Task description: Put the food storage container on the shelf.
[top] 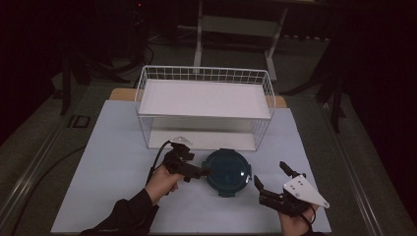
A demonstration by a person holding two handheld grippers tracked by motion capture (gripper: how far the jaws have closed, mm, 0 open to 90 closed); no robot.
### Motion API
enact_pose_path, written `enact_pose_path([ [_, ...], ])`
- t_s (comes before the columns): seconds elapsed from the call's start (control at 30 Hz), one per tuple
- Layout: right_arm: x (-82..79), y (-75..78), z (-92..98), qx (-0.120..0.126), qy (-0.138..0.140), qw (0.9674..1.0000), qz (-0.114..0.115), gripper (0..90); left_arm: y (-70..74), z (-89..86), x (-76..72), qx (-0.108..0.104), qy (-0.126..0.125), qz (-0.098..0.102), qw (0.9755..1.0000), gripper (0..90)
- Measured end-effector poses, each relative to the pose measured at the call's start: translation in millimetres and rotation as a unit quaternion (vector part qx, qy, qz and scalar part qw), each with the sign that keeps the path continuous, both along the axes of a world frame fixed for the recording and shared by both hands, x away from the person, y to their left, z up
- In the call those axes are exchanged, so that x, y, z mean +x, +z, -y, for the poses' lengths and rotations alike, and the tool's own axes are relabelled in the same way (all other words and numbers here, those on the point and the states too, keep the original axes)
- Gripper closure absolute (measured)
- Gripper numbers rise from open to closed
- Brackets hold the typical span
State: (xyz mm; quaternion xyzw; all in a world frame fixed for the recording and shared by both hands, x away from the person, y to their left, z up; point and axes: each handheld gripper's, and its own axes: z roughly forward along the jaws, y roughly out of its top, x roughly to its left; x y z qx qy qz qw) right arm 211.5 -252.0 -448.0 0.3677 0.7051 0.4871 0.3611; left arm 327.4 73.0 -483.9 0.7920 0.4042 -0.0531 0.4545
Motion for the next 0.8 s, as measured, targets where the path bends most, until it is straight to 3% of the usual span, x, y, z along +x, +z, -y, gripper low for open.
enact_pose_path([
  [0.1,0.9,1.3,-1.2,0.012,0.007,0.9999,0.001,10.4,-6.5,-1.5,6.6,-0.018,0.001,-0.052,0.9985,1.7],
  [0.13,0.8,1.6,-2.1,0.009,0.005,0.9999,0.003,10.4,-8.4,-2.7,8.0,-0.028,0.001,-0.064,0.9976,2.9],
  [0.2,0.4,1.6,-2.9,0.008,0.005,1.0,0.001,10.4,-10.9,-5.3,10.9,-0.027,0.013,-0.083,0.9961,5.9],
  [0.27,-0.7,1.3,-3.3,0.006,0.003,1.0,0.003,10.4,-13.6,-9.4,13.5,-0.052,0.027,-0.108,0.9924,16.2],
  [0.37,-1.9,2.0,-3.3,0.006,0.001,1.0,0.006,10.5,-16.9,-14.6,16.8,-0.069,0.04,-0.14,0.987,25.1],
  [0.43,-2.3,2.0,-3.3,0.005,0.003,1.0,0.005,10.5,-18.6,-14.2,17.8,-0.067,0.035,-0.155,0.9851,32.5],
  [0.6,-2.4,1.0,-4.6,0.003,0.005,1.0,0.0,10.5,-25.4,-10.3,19.0,-0.065,0.028,-0.191,0.9791,39.6],
  [0.67,-2.8,1.0,-4.6,0.004,0.005,1.0,0.001,10.5,-27.6,-9.7,19.4,-0.069,0.028,-0.198,0.9774,41.5],
  [0.7,-2.8,1.2,-4.5,0.004,0.004,1.0,0.001,10.5,-27.9,-9.0,19.1,-0.065,0.029,-0.197,0.9777,42.8],
  [0.8,-2.1,1.0,-4.0,0.002,0.004,1.0,0.0,10.5,-30.4,-7.6,19.9,-0.075,0.023,-0.212,0.9741,46.7],
])
